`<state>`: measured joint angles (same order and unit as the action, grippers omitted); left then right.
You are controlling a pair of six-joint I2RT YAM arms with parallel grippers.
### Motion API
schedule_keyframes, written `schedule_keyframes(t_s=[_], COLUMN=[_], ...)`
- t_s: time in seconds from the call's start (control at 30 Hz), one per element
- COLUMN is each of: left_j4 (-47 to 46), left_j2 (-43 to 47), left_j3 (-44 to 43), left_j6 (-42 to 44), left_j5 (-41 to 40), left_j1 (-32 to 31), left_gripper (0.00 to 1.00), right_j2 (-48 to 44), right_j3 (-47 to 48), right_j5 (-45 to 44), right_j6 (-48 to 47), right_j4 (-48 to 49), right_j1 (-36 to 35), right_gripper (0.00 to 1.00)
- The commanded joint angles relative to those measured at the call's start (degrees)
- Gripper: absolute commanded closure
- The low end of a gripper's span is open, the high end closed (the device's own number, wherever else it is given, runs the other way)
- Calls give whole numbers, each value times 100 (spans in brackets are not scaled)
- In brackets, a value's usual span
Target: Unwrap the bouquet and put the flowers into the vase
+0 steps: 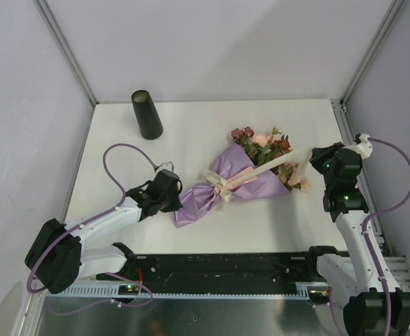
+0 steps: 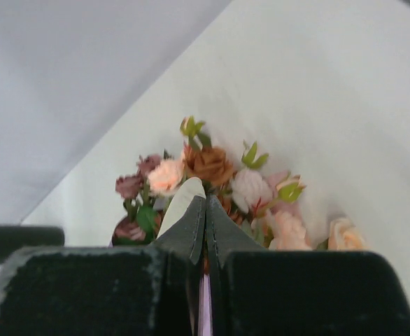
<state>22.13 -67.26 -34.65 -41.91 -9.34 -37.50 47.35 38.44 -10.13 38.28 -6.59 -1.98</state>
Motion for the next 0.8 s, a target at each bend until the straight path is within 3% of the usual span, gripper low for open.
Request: schedule_keyframes(t_s=[0.0,0.33,0.77], left_j4=[81,68,53], left_j2=[102,138,158], left_j3=[40,95,82], left_j6=[-197,-396,-564], left_j5=[-381,-533,-659], left_j1=[17,17,13], left_gripper=[100,100,100], right_j2=[210,806,2391], right_j3=[598,2008,4691], right_j5=[348,867,1814], right_j6=[167,-344,-717], right_j4=[61,-175,-693], right_j1=[632,925,811], right_gripper=[100,100,100])
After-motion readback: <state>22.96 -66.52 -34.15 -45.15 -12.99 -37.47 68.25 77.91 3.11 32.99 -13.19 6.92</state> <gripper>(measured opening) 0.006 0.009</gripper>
